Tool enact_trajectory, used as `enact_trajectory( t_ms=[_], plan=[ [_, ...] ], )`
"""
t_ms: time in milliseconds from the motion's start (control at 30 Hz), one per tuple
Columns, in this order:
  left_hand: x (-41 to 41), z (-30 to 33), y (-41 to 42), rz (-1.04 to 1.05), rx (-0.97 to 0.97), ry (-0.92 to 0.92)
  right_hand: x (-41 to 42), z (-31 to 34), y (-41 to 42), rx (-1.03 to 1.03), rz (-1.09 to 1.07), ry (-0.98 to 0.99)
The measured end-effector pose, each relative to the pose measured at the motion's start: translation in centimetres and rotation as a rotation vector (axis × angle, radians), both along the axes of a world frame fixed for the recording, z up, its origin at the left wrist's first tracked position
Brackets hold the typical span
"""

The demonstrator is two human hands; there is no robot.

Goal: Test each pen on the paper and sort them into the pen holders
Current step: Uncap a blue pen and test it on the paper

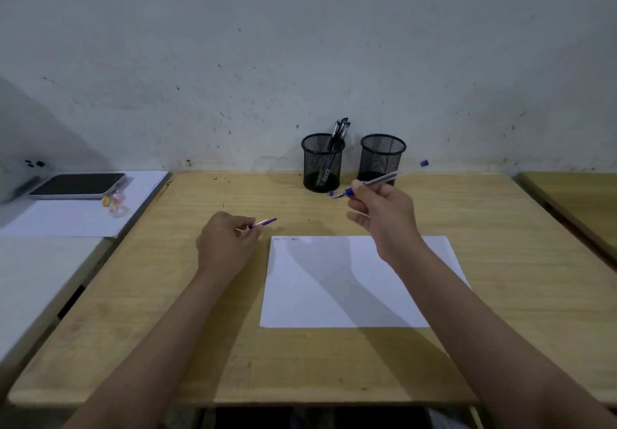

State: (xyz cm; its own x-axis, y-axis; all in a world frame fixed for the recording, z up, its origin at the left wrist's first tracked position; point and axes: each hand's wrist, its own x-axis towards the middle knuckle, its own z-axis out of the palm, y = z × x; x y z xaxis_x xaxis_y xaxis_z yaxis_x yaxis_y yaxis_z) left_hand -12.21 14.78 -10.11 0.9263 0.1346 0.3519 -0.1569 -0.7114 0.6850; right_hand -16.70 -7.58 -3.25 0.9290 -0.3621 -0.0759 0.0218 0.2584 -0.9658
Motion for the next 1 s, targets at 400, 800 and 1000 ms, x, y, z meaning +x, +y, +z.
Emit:
enact_trajectory(
  t_ms=[400, 800, 1000],
  plan=[
    [0.3, -1.0, 0.1, -0.06, -0.114, 0.068, 1.8, -2.7, 2.2, -0.064, 0.02, 0.086],
    [-1.2, -0.4, 0.6, -0.38, 0.355, 0.089, 2.8, -6.3, 4.7, -0.421, 0.012, -0.002],
    [-3.9, -0.9, 1.1, -0.456, 0.547, 0.17, 3.0, -6.6, 4.5, -0.402, 0.02, -0.02]
  ],
)
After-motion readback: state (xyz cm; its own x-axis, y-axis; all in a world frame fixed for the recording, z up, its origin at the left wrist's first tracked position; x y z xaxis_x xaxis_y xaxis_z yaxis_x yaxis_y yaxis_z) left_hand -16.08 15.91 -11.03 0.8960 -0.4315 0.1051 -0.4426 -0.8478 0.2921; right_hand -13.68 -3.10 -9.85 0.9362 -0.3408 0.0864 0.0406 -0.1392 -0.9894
